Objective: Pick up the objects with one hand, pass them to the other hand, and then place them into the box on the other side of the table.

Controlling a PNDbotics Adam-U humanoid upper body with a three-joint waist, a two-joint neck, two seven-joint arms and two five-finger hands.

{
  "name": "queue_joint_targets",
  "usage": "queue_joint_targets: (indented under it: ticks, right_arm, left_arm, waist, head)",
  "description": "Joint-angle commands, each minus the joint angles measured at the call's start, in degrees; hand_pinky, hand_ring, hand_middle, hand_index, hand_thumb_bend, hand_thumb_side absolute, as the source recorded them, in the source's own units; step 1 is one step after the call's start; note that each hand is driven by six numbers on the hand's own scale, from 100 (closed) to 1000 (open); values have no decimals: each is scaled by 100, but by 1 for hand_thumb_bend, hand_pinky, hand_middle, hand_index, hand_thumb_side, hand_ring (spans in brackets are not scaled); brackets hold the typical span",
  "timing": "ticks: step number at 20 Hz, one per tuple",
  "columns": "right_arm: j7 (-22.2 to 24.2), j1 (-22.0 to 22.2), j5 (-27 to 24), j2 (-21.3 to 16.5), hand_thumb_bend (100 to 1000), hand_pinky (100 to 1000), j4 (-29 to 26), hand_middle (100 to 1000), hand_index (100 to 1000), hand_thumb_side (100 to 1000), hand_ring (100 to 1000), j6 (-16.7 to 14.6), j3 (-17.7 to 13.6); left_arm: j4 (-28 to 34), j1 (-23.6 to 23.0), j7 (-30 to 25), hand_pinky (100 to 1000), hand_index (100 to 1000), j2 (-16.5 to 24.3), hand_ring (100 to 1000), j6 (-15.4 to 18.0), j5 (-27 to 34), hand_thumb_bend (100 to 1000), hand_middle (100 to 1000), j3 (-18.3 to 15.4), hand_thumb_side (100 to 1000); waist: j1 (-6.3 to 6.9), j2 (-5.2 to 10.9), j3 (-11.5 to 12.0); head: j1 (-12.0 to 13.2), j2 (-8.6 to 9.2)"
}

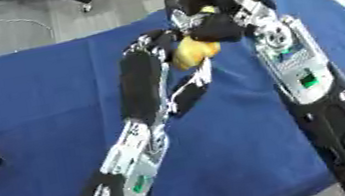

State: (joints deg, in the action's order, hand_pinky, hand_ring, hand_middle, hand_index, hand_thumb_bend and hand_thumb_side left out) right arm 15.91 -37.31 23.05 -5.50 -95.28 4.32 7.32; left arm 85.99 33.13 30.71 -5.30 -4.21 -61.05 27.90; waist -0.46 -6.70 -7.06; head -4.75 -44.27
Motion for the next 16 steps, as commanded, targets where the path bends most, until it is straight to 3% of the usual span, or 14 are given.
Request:
queue_joint_targets:
  ticks: [1, 5, 11, 16]
  right_arm:
    - [54, -89, 258, -241, 100, 523, 98, 199, 467, 260, 402, 33, -137]
    - [24, -198, 457, -329, 100, 533, 101, 220, 486, 263, 415, 47, -219]
    - [-152, -247, 599, -327, 100, 548, 98, 266, 533, 505, 449, 1, -280]
    - [-353, -256, 517, -310, 100, 554, 75, 286, 564, 576, 462, -34, -344]
  left_arm:
    - [533, 98, -124, 401, 418, 7, 242, 37, 28, 100, 217, -30, 298]
    - [670, 45, -280, 401, 418, 49, 241, 40, 96, 100, 216, -34, 299]
    - [720, -30, -416, 401, 419, 34, 239, 16, 168, 100, 216, -23, 297]
    - [708, -111, -415, 399, 419, 15, 235, -50, 262, 100, 213, -48, 296]
  waist:
    - [-66, -17, -4]
    - [-56, -5, 7]
    - [-52, -4, 16]
    - [-49, -2, 33]
  head:
    - [-19, 15]
    - [-36, 15]
    - [-42, 15]
    - [-43, 15]
